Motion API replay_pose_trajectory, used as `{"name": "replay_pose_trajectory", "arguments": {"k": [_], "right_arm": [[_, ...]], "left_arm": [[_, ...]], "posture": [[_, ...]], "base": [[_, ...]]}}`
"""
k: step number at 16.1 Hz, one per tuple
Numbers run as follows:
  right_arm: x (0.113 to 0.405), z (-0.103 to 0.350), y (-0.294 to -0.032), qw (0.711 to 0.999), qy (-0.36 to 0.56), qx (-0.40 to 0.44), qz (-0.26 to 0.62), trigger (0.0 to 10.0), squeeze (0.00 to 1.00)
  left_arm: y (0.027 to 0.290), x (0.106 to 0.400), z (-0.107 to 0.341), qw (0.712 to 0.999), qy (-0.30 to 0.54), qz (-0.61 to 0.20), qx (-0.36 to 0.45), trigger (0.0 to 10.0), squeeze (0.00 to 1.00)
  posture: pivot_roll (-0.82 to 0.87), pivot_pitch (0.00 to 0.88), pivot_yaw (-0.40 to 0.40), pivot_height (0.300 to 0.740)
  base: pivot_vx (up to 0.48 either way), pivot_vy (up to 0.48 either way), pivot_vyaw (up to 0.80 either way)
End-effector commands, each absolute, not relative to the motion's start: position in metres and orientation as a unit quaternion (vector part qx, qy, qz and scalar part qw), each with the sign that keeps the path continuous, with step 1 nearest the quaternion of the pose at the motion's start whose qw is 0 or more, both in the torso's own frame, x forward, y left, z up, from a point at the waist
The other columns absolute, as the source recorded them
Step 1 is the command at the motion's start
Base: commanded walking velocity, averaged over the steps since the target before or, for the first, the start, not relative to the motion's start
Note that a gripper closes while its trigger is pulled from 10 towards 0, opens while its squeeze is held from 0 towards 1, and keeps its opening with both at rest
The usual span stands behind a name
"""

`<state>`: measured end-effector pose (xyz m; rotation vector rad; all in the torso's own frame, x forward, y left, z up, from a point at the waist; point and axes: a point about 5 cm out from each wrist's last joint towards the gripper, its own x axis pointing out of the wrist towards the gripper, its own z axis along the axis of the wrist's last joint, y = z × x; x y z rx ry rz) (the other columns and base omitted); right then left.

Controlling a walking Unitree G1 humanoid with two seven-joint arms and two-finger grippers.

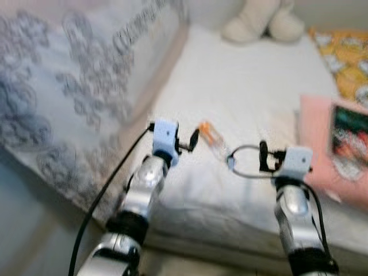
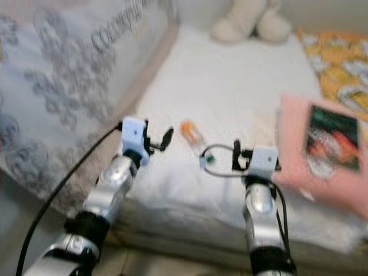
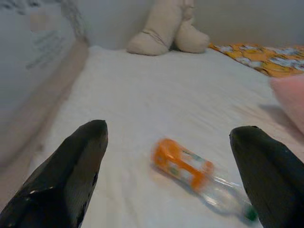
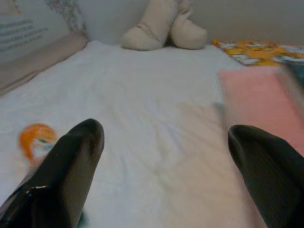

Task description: Clean up the room

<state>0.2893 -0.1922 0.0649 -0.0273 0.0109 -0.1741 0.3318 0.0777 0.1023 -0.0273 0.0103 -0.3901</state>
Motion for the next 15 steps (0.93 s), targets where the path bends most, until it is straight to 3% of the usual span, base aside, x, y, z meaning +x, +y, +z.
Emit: {"name": "replay_pose_trajectory", "arguments": {"k": [1,4,9,10,12,15], "right_arm": [[0.29,0.063,-0.182,0.997,0.014,-0.008,-0.072,10.0,0.0],[0.292,0.068,-0.171,0.999,-0.003,-0.019,-0.038,10.0,0.0],[0.316,0.079,-0.149,1.0,0.005,0.004,0.018,10.0,0.0],[0.334,0.087,-0.147,0.999,0.026,0.02,0.019,10.0,0.0],[0.346,0.082,-0.149,0.996,0.083,0.039,0.011,10.0,0.0],[0.348,0.063,-0.158,0.985,0.169,0.024,-0.008,10.0,0.0]], "left_arm": [[0.084,0.334,0.106,0.982,-0.002,-0.188,-0.004,10.0,0.0],[0.087,0.343,0.101,0.985,0.04,-0.167,-0.011,10.0,0.0],[0.102,0.351,0.12,0.989,-0.005,-0.145,-0.004,10.0,0.0],[0.123,0.353,0.132,0.984,-0.032,-0.165,0.062,10.0,0.0],[0.157,0.35,0.149,0.969,-0.029,-0.224,0.103,10.0,0.0],[0.167,0.315,0.162,0.939,0.009,-0.333,0.087,10.0,0.0]], "posture": [[-0.17,0.0,0.035,0.74],[-0.18,0.0,0.039,0.74],[-0.17,0.0,0.047,0.74],[-0.14,0.0,0.039,0.74],[-0.08,0.0,0.026,0.74],[-0.01,0.0,0.03,0.74]], "base": [[0.48,0.0,-0.77],[0.293,0.0,-0.51],[0.0,0.0,0.0],[0.0,0.0,0.0],[0.0,0.0,0.0],[0.0,0.0,0.0]]}}
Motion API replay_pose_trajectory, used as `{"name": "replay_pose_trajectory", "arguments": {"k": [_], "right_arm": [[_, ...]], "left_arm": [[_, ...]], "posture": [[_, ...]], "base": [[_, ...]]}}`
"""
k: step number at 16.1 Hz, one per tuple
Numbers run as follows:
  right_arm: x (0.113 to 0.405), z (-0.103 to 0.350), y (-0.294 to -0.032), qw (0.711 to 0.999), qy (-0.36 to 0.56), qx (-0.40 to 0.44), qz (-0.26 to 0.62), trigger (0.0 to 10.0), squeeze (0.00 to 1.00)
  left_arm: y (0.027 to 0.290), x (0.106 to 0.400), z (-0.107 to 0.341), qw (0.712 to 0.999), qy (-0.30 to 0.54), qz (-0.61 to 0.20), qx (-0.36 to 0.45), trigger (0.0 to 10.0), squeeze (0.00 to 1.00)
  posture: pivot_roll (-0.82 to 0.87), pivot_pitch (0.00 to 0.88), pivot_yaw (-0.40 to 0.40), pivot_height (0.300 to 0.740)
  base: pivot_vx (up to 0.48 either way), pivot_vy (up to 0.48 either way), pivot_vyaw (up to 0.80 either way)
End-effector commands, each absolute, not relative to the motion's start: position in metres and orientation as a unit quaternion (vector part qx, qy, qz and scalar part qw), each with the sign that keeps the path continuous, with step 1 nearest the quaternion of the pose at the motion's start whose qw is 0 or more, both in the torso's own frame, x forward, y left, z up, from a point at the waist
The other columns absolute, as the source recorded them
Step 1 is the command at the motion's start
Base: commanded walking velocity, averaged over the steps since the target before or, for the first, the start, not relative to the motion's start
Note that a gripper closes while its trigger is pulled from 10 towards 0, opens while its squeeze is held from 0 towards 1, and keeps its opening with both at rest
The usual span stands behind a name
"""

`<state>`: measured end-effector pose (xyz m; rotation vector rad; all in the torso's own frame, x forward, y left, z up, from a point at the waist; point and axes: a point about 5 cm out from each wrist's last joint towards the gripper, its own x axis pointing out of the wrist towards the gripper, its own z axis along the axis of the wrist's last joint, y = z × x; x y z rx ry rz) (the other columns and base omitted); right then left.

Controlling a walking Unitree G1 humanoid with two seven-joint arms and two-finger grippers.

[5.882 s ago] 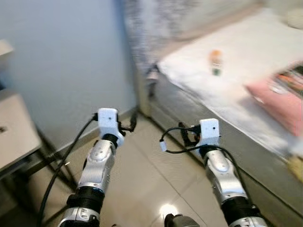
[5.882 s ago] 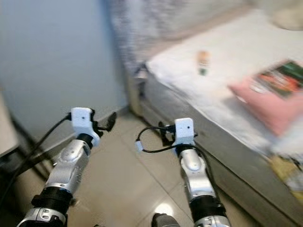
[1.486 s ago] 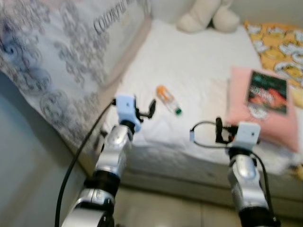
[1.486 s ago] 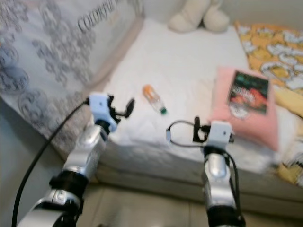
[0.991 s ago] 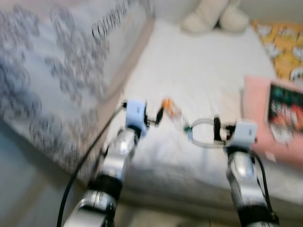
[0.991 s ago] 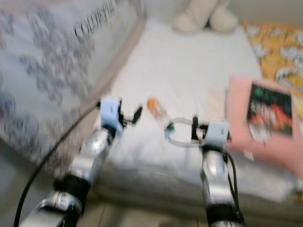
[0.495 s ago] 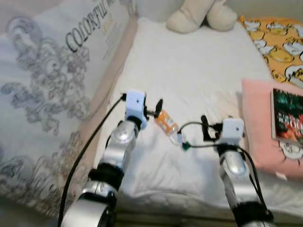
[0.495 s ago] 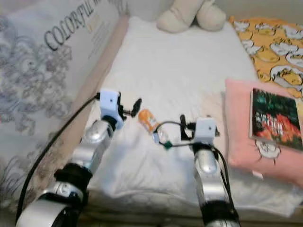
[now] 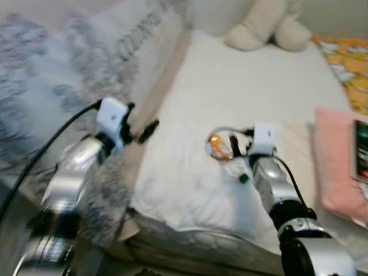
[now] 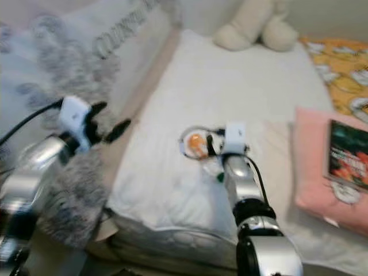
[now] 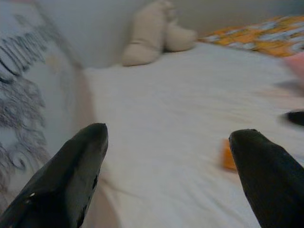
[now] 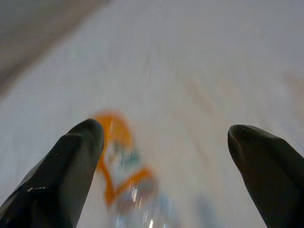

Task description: Clean up the room

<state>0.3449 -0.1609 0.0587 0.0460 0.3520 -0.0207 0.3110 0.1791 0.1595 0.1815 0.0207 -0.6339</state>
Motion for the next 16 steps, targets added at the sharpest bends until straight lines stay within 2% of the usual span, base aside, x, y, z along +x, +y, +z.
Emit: {"name": "replay_pose_trajectory", "arguments": {"k": [1,3,4,6,10,12,16], "right_arm": [[0.347,0.059,-0.16,0.981,0.192,0.031,-0.016,10.0,0.0],[0.348,0.053,-0.167,0.971,0.235,0.016,-0.025,10.0,0.0],[0.349,0.052,-0.168,0.967,0.251,0.028,-0.025,10.0,0.0],[0.353,0.058,-0.176,0.967,0.255,0.005,-0.023,10.0,0.0],[0.354,0.06,-0.186,0.963,0.266,-0.003,-0.035,10.0,0.0],[0.354,0.057,-0.177,0.959,0.285,0.001,0.002,10.0,0.0],[0.354,0.057,-0.166,0.954,0.298,-0.008,0.038,10.0,0.0]], "left_arm": [[0.163,0.303,0.166,0.93,0.014,-0.361,0.075,10.0,0.0],[0.154,0.277,0.175,0.9,0.02,-0.427,0.089,10.0,0.0],[0.155,0.272,0.174,0.893,0.032,-0.439,0.09,10.0,0.0],[0.155,0.252,0.171,0.885,0.065,-0.455,0.073,10.0,0.0],[0.154,0.234,0.16,0.89,0.119,-0.437,0.058,10.0,0.0],[0.144,0.212,0.162,0.866,0.119,-0.484,0.041,10.0,0.0],[0.143,0.197,0.161,0.858,0.139,-0.492,0.045,10.0,0.0]], "posture": [[0.01,0.015,0.031,0.74],[0.05,0.061,0.032,0.74],[0.07,0.075,0.033,0.74],[0.09,0.121,0.028,0.74],[0.1,0.159,0.02,0.74],[0.12,0.18,0.026,0.74],[0.14,0.189,0.022,0.74]], "base": [[0.0,0.0,0.0],[0.0,0.0,0.0],[0.0,0.0,0.0],[0.0,0.0,0.0],[0.0,0.0,0.0],[0.0,0.0,0.0],[0.0,0.0,0.0]]}}
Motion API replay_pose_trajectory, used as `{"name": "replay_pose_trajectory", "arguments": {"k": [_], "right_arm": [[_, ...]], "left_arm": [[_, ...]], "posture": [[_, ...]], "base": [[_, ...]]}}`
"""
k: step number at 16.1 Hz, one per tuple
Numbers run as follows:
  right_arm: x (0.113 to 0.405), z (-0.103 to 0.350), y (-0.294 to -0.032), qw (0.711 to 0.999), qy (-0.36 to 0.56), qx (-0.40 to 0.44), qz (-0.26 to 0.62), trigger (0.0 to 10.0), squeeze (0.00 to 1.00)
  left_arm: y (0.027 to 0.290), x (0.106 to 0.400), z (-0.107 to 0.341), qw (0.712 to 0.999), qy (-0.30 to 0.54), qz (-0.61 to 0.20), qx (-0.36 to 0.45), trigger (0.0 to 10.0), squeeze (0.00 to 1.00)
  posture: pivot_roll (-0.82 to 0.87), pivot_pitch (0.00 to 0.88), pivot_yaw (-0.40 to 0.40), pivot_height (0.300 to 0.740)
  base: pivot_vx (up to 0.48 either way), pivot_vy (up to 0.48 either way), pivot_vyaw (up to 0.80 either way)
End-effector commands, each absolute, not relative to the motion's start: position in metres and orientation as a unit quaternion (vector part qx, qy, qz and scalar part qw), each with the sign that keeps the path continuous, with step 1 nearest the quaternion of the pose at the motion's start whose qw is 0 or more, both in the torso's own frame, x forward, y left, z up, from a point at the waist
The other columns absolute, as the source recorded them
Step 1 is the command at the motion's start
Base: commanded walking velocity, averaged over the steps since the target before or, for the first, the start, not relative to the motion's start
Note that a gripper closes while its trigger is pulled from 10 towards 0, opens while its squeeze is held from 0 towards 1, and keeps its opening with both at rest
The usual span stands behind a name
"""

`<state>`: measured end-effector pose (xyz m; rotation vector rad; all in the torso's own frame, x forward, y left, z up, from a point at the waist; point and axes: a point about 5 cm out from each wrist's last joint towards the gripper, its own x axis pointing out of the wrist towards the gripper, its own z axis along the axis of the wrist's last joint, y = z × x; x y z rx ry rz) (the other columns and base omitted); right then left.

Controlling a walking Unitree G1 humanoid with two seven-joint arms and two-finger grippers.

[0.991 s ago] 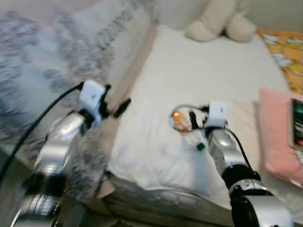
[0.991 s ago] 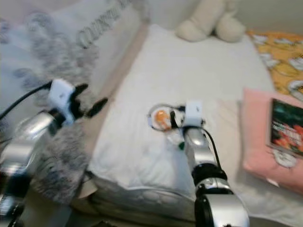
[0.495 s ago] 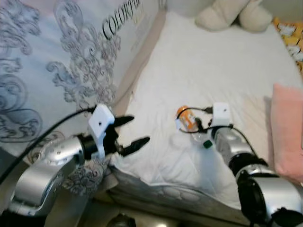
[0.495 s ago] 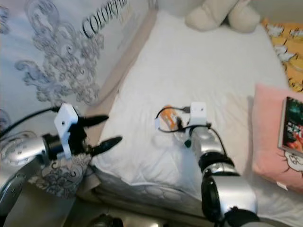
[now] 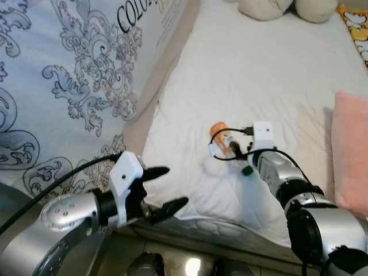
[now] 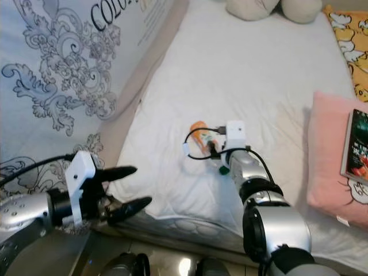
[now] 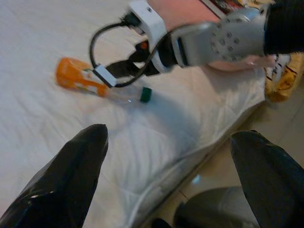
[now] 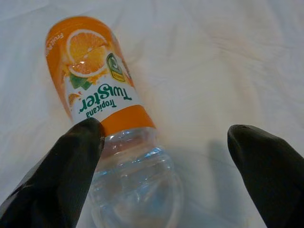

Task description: Clean up the room

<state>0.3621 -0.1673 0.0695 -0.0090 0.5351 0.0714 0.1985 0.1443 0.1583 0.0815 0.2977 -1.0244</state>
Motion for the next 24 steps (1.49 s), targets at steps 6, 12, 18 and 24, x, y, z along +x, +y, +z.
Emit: {"name": "replay_pose_trajectory", "arguments": {"k": [6,12,18,24], "right_arm": [[0.338,0.036,-0.151,0.93,0.354,0.024,0.098,10.0,0.0],[0.338,0.035,-0.146,0.933,0.349,0.014,0.093,0.0,0.0],[0.349,0.05,-0.144,0.949,0.303,0.015,0.09,0.0,0.0],[0.362,0.074,-0.157,0.985,0.169,-0.011,0.035,0.0,0.0]], "left_arm": [[0.143,0.19,0.154,0.859,0.172,-0.479,0.056,10.0,0.0],[0.14,0.197,0.15,0.859,0.176,-0.477,0.063,10.0,0.0],[0.13,0.234,0.151,0.892,0.12,-0.435,0.036,10.0,0.0],[0.115,0.28,0.13,0.948,0.073,-0.307,-0.026,10.0,0.0]], "posture": [[0.15,0.203,0.015,0.74],[0.14,0.173,0.015,0.74],[0.08,0.091,0.007,0.74],[-0.04,0.0,0.034,0.74]], "base": [[0.0,0.0,0.0],[0.0,0.0,0.0],[0.0,0.0,0.0],[0.0,0.0,0.0]]}}
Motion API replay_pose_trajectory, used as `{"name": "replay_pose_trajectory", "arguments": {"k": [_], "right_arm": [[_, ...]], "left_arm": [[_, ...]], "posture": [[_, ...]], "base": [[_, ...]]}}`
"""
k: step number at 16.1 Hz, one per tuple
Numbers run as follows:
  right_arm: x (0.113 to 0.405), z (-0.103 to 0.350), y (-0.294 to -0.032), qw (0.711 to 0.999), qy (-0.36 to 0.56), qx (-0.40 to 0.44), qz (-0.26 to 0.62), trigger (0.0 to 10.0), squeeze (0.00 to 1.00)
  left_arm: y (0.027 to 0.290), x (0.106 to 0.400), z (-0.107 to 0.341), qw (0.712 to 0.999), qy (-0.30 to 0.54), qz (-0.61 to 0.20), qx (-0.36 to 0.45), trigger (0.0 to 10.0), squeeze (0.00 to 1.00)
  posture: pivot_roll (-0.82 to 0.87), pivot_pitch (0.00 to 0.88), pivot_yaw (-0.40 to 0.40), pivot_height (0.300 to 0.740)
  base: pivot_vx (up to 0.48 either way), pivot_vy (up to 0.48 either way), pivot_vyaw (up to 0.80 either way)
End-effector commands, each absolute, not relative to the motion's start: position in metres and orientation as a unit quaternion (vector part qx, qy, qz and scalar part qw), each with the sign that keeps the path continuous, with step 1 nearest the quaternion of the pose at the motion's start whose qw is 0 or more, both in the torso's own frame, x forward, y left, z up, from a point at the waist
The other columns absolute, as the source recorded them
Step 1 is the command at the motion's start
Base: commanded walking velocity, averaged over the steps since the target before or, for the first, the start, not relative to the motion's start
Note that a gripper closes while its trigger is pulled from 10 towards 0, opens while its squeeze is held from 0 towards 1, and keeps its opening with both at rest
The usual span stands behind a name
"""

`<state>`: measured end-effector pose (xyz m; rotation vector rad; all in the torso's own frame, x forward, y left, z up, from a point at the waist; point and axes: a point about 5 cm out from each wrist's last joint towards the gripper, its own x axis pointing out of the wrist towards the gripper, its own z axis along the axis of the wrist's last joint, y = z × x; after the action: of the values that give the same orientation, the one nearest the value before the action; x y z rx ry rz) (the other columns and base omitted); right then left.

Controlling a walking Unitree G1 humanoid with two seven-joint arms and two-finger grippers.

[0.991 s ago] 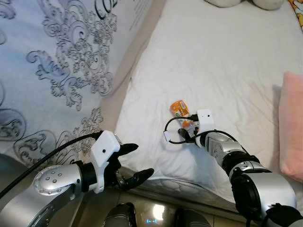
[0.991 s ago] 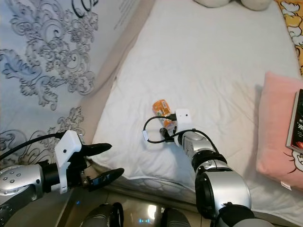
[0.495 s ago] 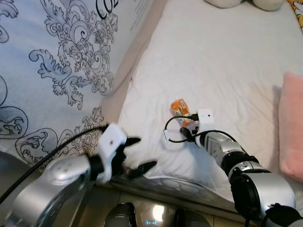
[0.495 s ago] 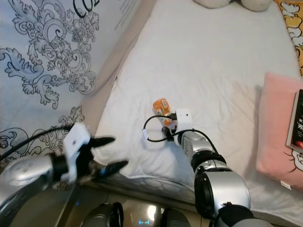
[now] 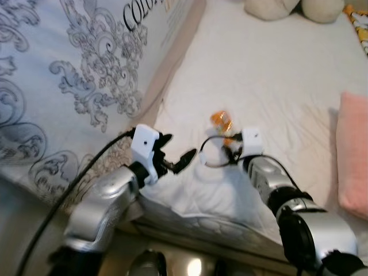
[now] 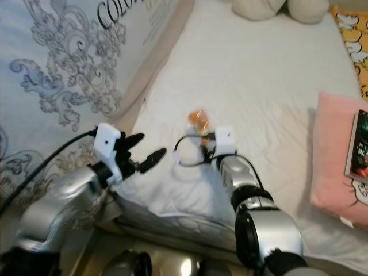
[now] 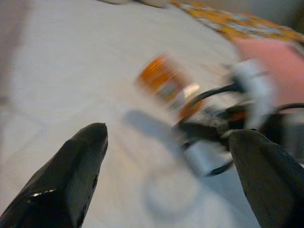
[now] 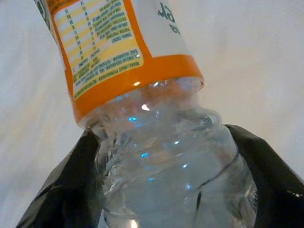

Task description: Clean up the room

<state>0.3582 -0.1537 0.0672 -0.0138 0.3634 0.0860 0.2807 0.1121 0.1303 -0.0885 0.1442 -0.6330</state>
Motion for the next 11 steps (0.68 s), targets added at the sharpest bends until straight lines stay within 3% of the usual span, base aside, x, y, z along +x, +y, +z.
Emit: {"name": "replay_pose_trajectory", "arguments": {"k": [1,2,5,8,9,10,11], "right_arm": [[0.366,0.087,-0.159,0.994,0.108,-0.009,0.028,0.0,0.0],[0.366,0.104,-0.17,0.999,0.024,-0.027,-0.009,0.0,0.0],[0.343,0.112,-0.185,0.995,-0.068,-0.021,-0.072,0.0,0.0],[0.286,0.106,-0.181,0.986,-0.117,-0.043,-0.114,0.0,0.0],[0.277,0.1,-0.179,0.987,-0.106,-0.056,-0.11,1.1,0.0],[0.274,0.091,-0.18,0.989,-0.085,-0.065,-0.107,4.8,0.0],[0.276,0.083,-0.188,0.988,-0.06,-0.062,-0.128,10.0,0.0]], "left_arm": [[0.115,0.286,0.127,0.954,0.062,-0.288,-0.044,10.0,0.0],[0.12,0.295,0.125,0.967,0.044,-0.247,-0.046,10.0,0.0],[0.139,0.308,0.12,0.983,0.021,-0.18,-0.038,10.0,0.0],[0.15,0.313,0.122,0.99,-0.017,-0.136,-0.033,10.0,0.0],[0.155,0.314,0.125,0.993,-0.043,-0.107,-0.028,10.0,0.0],[0.162,0.314,0.126,0.995,-0.056,-0.07,-0.03,10.0,0.0],[0.167,0.316,0.12,0.998,-0.041,-0.034,-0.03,10.0,0.0]], "posture": [[-0.06,0.0,0.035,0.74],[-0.09,0.0,0.036,0.74],[-0.13,0.0,0.045,0.74],[-0.15,0.0,0.045,0.74],[-0.17,0.0,0.048,0.74],[-0.18,0.0,0.053,0.74],[-0.18,0.0,0.055,0.74]], "base": [[0.0,0.0,0.0],[0.0,0.0,0.0],[0.0,0.0,0.0],[0.0,0.0,0.0],[0.0,0.0,0.0],[0.311,-0.36,0.0],[0.337,-0.337,0.0]]}}
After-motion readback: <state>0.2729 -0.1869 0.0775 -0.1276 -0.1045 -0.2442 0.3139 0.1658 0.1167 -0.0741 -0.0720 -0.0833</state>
